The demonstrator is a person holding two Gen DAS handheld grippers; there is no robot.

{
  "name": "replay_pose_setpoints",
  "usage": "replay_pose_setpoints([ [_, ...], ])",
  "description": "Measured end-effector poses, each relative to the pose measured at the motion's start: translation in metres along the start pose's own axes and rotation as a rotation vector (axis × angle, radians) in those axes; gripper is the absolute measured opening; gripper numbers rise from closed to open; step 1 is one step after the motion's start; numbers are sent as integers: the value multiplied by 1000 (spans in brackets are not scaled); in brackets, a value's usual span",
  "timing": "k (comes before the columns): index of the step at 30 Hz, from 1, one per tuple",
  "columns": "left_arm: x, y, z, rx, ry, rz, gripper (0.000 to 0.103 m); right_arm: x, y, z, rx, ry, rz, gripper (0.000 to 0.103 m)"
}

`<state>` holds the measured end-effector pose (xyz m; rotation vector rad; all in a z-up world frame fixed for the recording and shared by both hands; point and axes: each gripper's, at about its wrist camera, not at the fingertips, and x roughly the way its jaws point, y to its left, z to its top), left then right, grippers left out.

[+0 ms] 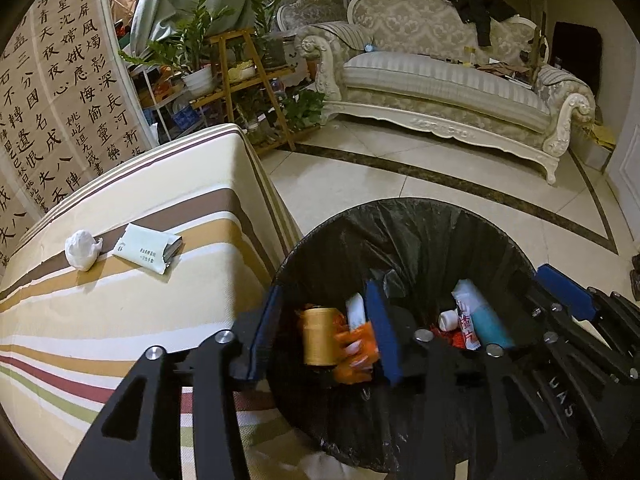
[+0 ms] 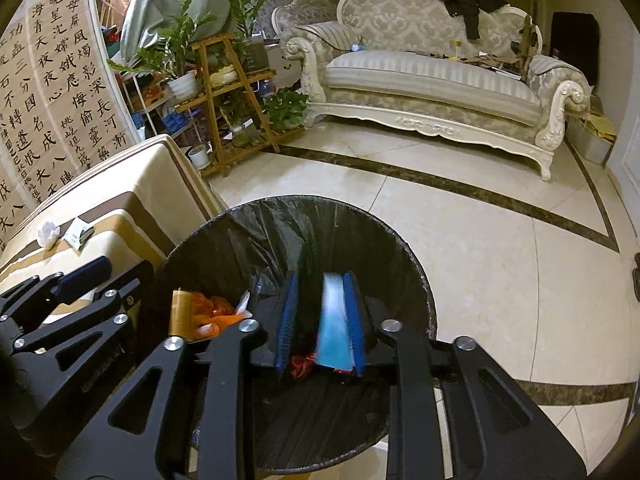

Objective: Collect trash
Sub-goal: 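Carry the tube and amber bottle over the black bin, then open both tools to drop the tube and amber bottle into the bin, then move both tools back over the table toward the tissue and white packet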

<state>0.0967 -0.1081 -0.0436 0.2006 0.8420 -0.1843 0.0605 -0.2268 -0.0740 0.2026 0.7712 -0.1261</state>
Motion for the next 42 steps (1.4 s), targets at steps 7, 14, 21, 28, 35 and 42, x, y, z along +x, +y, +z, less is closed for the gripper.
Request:
replay_pose_setpoints([
  [7, -3, 2, 1, -12, -10, 8, 66, 0, -1, -1, 4, -4, -10, 37],
  [14, -7, 7, 2, -28, -16, 12, 73, -3, -5, 0, 11, -13, -18, 48],
  [21, -13, 20, 0, -43, -21, 30, 74, -6, -2, 2, -2, -13, -6, 54],
  [28, -18, 46, -5, -76, -21, 67, 75, -9, 20, 8, -33, -10, 29, 55],
  [35, -18, 84, -9, -131, -9, 114, 76, -10, 49, 15, -76, -9, 75, 55],
  [42, -18, 122, -16, -181, 4, 156, 76, -10, 81, 21, -125, -9, 115, 55],
])
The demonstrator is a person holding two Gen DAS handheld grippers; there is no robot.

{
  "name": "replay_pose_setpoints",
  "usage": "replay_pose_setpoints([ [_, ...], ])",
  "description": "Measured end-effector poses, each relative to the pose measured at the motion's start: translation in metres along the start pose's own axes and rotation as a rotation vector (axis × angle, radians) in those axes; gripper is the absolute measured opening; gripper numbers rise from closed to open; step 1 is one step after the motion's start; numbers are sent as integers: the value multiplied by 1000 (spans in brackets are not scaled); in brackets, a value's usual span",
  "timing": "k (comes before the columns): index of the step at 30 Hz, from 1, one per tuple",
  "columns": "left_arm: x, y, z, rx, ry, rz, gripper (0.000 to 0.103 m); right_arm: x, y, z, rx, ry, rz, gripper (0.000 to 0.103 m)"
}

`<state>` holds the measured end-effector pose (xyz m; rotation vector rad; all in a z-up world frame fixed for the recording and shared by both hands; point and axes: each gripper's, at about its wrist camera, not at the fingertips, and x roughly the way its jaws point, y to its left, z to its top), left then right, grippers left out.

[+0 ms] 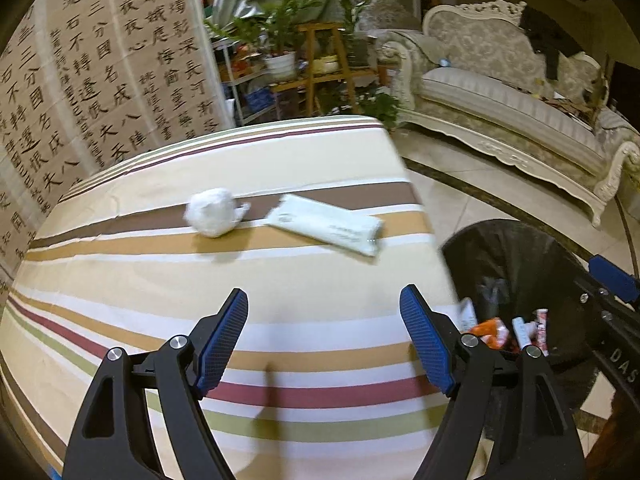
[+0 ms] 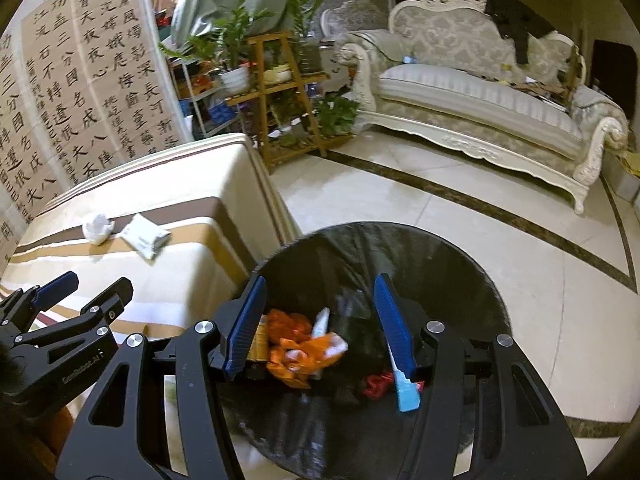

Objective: Collect trash
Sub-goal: 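Move both tools back over the table toward the tissue and white packet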

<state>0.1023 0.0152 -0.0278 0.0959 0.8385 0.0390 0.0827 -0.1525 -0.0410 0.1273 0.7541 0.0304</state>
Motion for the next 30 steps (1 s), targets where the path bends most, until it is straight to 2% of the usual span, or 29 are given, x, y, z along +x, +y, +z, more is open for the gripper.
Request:
replay_pose_setpoints([
  [15, 21, 81, 0, -122, 41, 89, 76, 27, 76, 13, -142, 42, 89, 55],
  [30, 33, 115, 4, -171, 63, 106, 77, 62, 138, 35, -264, 94, 165, 55],
])
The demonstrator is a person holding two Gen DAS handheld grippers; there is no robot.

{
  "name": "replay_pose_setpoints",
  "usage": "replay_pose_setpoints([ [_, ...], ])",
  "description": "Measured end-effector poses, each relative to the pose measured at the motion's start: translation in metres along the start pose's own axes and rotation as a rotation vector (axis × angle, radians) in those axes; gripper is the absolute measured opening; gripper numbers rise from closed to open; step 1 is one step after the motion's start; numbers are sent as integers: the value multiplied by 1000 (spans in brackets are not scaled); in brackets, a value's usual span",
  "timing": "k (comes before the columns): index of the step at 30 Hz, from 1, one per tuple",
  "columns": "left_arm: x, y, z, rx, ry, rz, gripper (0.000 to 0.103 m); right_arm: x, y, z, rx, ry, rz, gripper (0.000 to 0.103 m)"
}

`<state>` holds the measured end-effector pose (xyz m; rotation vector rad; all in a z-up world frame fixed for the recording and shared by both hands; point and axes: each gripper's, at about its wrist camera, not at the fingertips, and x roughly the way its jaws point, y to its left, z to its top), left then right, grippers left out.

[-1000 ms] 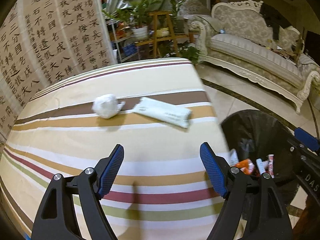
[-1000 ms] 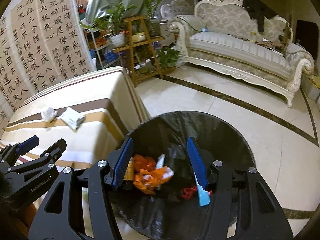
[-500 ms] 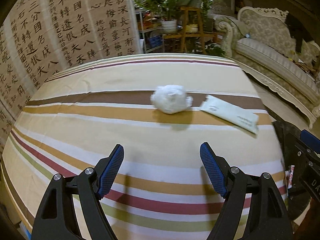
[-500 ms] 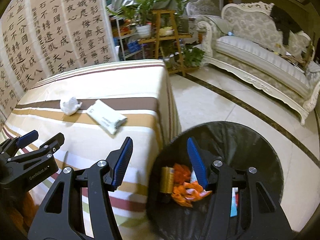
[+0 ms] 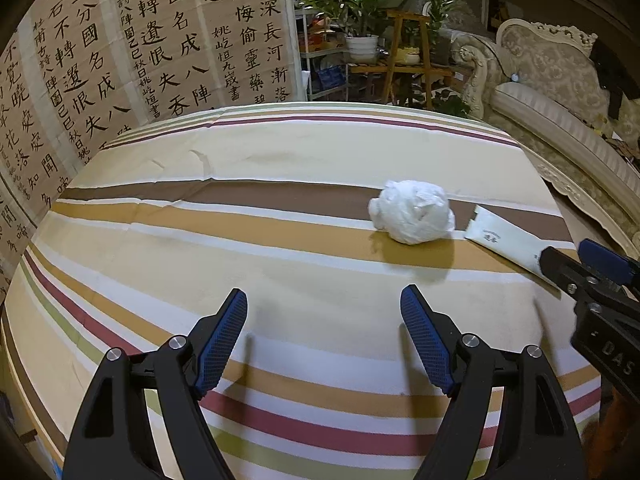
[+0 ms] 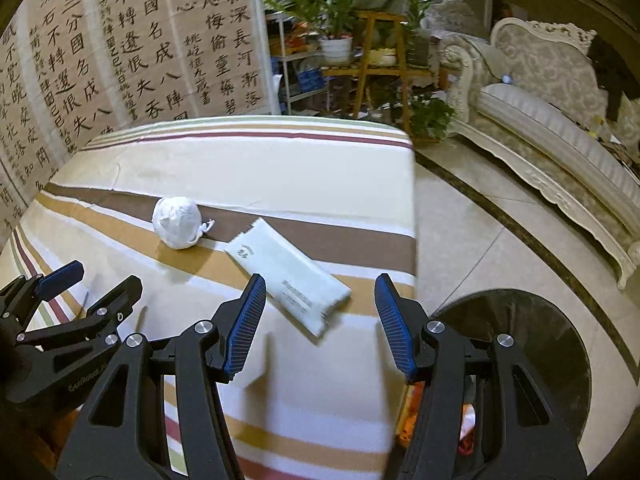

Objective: Collect trash
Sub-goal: 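Move both tools back over the table toward the tissue and white packet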

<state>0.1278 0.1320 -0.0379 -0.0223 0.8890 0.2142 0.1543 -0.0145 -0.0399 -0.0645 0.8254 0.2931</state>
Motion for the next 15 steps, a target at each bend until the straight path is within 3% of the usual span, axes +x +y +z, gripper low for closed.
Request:
replay_pose_setpoints([
  [5, 4, 6, 2, -18, 19, -21, 77, 19, 6, 7, -28, 51, 18, 55],
  [7, 5, 7, 3, -19, 21, -25, 77, 24, 8, 8, -39, 67, 23, 62],
  [11, 7, 8, 5, -21, 22, -31, 77, 28, 16, 10, -85, 75, 1, 63],
  [15, 7, 9, 5, -23, 25, -33, 77, 27, 22, 7, -112, 69, -4, 50],
])
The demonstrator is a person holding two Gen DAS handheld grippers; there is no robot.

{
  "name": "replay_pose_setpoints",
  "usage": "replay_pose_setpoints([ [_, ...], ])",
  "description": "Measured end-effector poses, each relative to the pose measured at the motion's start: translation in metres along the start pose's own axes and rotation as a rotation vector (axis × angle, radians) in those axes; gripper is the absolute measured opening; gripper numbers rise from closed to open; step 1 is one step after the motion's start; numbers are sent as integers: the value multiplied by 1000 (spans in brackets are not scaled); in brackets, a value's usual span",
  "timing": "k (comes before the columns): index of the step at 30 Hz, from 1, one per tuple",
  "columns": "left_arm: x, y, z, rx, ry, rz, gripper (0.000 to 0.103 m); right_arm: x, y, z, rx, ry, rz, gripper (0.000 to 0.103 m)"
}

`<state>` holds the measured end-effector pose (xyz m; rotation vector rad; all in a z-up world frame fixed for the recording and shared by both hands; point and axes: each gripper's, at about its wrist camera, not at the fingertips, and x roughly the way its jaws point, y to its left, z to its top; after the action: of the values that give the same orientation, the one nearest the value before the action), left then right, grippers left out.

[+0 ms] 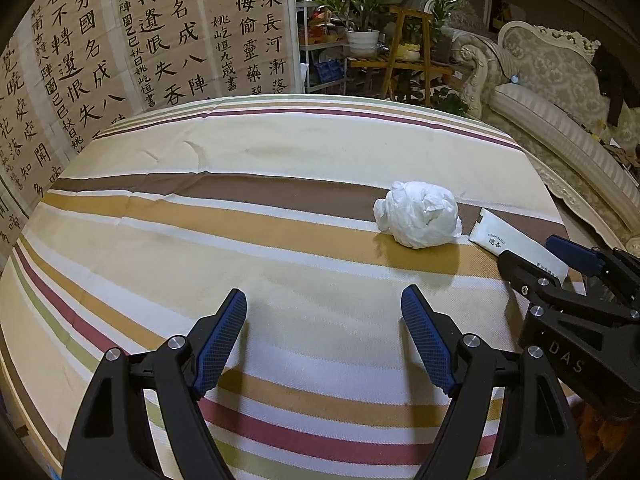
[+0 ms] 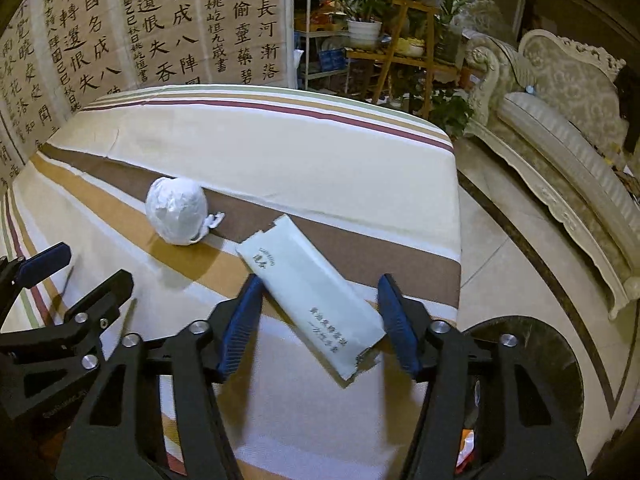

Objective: Collect trash
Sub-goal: 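Move both tools back over the table toward the tissue and white packet, then grasp the white packet with the right tool while the left tool grasps the tissue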

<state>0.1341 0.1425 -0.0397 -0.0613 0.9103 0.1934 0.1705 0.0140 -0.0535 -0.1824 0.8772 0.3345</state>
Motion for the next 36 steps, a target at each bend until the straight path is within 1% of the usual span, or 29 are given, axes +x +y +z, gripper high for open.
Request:
replay_pose_setpoints([
  [1, 0, 0, 0, 0, -1, 0, 77, -1, 0, 0, 1, -2, -5, 45],
  [10, 0, -3, 1, 4, -4, -5, 77, -1, -2, 1, 30, -12, 4, 35],
  [13, 1, -8, 3, 9, -5, -8, 77, 0, -5, 4, 51, -18, 9, 34],
  [21, 3, -16, 13, 24, -11, -11, 77, 2, -7, 8, 79, -30, 18, 32],
  [28, 6, -24, 20, 47, -17, -8, 77, 2, -17, 11, 113, -47, 31, 32],
  [36, 17, -31, 32, 64, -18, 5, 77, 3, -22, 10, 136, -53, 48, 32],
])
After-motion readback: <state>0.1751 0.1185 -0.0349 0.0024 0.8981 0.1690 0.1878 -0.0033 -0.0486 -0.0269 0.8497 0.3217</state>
